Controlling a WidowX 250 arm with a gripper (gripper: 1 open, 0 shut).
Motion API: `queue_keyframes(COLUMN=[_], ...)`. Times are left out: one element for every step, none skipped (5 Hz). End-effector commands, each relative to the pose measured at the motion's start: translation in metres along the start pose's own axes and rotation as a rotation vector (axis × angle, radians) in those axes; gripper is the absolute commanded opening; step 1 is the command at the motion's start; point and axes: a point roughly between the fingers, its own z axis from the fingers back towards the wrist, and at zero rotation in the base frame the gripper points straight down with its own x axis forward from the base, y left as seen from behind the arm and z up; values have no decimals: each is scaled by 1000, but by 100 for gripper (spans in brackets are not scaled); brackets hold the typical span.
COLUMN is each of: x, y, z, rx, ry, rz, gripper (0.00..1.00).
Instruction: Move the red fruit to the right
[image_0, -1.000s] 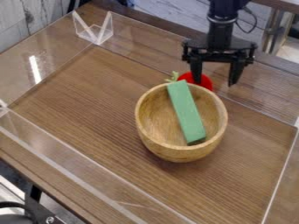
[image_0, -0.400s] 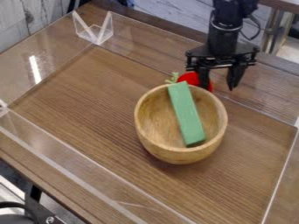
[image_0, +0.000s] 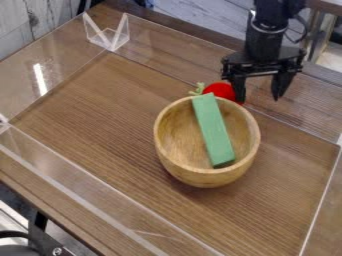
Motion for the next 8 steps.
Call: queue_keyframes(x=[3, 10, 20, 18, 14, 14, 10, 7], y=[5, 11, 15, 17, 18, 20, 22, 26], z=[-1, 5, 11, 5, -1, -6, -2, 6], rx=[-37, -40, -48, -48, -46, -49, -40, -42], ry=[-27, -20, -10, -14, -19, -19, -33, -42], rz=[5, -42, -86, -53, -21, -12, 69, 155], gripper=[100, 100, 100, 100, 100, 100, 0, 100])
